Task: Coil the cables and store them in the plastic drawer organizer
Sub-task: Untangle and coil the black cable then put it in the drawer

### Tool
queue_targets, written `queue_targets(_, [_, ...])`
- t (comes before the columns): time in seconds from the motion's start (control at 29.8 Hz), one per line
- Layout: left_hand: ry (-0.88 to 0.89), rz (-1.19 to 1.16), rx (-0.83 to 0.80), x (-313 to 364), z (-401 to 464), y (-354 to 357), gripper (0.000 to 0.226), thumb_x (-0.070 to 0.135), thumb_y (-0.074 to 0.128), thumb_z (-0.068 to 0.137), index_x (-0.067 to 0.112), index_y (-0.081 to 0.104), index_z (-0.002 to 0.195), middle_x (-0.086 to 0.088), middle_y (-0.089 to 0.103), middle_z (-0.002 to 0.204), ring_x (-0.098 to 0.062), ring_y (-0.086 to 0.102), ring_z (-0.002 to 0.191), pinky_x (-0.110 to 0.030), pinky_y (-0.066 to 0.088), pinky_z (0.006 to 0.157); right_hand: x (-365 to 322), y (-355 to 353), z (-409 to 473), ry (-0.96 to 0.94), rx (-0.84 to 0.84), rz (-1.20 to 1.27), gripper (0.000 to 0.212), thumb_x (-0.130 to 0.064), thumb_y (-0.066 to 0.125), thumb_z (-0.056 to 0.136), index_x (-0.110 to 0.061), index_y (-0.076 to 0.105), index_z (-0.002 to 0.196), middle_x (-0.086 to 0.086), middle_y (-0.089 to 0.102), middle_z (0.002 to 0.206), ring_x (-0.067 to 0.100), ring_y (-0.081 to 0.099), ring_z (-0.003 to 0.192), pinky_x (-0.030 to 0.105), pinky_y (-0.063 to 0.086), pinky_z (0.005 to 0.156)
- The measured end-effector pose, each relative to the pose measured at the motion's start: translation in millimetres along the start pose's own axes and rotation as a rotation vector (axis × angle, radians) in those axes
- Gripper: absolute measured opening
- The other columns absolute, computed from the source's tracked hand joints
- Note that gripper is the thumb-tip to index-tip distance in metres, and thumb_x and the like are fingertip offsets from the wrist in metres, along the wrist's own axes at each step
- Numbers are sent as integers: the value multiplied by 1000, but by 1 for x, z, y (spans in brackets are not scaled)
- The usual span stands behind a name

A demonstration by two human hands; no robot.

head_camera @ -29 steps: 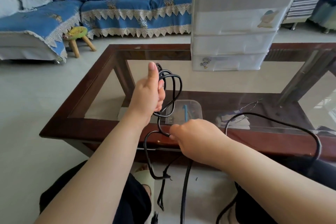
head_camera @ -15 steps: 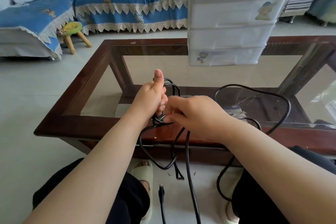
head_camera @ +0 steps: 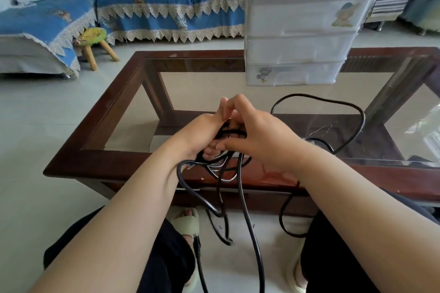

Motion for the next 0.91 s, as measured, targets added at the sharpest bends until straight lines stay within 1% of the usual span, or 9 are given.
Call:
queue_targets(0.1, [33,8,24,3,-5,-15,57,66,43,82,13,54,65,3,26,43,-9,19,34,-16,17,36,5,2,-5,-17,-38,-27,38,-18,66,81,-16,36,103,3,59,87,28,55,78,41,46,71])
queue_targets(0.2, [67,70,-10,4,-10,-22,43,54,60,76,14,44,68,4,28,44,-8,20,35,-17,16,36,8,2,-12,-10,-33,-28,32,-6,56,79,-9,40,107,6,59,97,31,53,87,42,43,79])
queue_targets(0.34, [85,139,-53,5,-16,-20,37,35,70,73,7,47,79,2,31,50,-8,21,37,-17,16,37,20,-2,-20,23,3,-88,36,-9,55,82,-13,48,116,2,55,113,20,50,105,29,40,90])
queue_targets(0.47, [114,211,-33,5,-21,-35,29,22,71,79,8,46,75,-5,30,53,-13,23,37,-19,20,38,60,-27,-24,274,46,-57,19,-11,48,90,-19,57,105,-6,67,93,18,62,90,30,47,80])
queue_targets(0.54, [141,270,30,6,-24,-47,28,21,70,83,7,47,76,-6,32,52,-14,26,38,-21,23,37,73,-32,-29,315,32,-32,24,-5,44,93,-24,58,97,-12,66,81,16,64,83,30,49,81])
queue_targets(0.6, [184,255,99,8,-26,-56,27,21,70,82,8,49,75,-4,34,50,-14,26,37,-22,23,37,80,-33,-36,324,-3,-7,29,-7,42,95,-31,60,95,-8,68,79,9,63,75,29,51,79])
queue_targets(0.7, [256,165,215,10,-29,-62,28,27,69,78,10,48,74,-4,31,51,-14,25,38,-22,21,37,74,-27,-46,319,-74,73,20,-28,46,98,-39,61,103,-8,67,82,-3,57,61,12,45,58])
queue_targets(0.8, [314,179,319,11,-32,-60,35,34,68,82,9,45,77,-3,33,50,-15,28,38,-24,25,37,63,-16,-55,292,-141,86,21,-42,49,93,-28,64,96,0,68,78,12,62,69,22,48,64])
queue_targets(0.91, [336,234,459,12,-34,-62,33,35,65,88,12,45,74,4,38,46,-12,33,36,-23,30,39,48,-7,-63,256,-208,101,35,-43,51,92,-13,61,77,4,52,59,7,45,48,15,37,49])
Point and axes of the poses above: each hand's wrist, its own z-axis towards the middle knuckle, its own y-axis out of the palm, x = y × z, the point moved 6 cm from there along z, towards the middle knuckle
